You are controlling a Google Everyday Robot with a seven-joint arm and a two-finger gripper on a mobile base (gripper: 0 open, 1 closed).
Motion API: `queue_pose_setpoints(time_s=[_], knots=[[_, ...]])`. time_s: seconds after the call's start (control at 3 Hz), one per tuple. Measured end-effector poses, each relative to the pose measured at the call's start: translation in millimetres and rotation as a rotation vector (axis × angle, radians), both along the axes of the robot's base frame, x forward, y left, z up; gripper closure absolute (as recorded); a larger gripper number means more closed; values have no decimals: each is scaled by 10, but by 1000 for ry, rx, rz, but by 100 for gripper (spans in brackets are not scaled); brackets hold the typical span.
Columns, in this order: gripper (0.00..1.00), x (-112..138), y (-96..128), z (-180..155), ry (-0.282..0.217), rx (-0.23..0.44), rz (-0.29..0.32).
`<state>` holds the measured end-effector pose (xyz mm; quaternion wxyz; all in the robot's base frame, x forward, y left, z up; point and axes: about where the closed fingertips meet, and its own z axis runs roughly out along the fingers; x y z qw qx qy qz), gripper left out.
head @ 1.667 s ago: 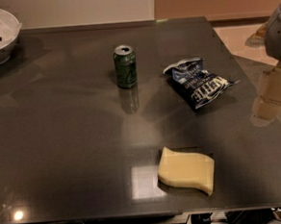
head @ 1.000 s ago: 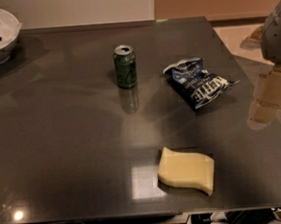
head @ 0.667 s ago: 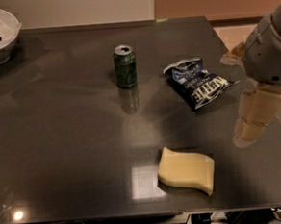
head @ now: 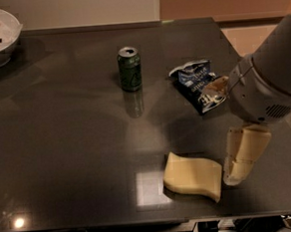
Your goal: Move sponge near green can
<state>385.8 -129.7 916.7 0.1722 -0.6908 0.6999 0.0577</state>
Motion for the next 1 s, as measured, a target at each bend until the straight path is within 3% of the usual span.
queue_pose_setpoints(time_s=[0.33, 1.0], knots=[[0, -154, 188, -248, -4, 14, 79], [0, -316, 399, -646, 39, 14, 180]])
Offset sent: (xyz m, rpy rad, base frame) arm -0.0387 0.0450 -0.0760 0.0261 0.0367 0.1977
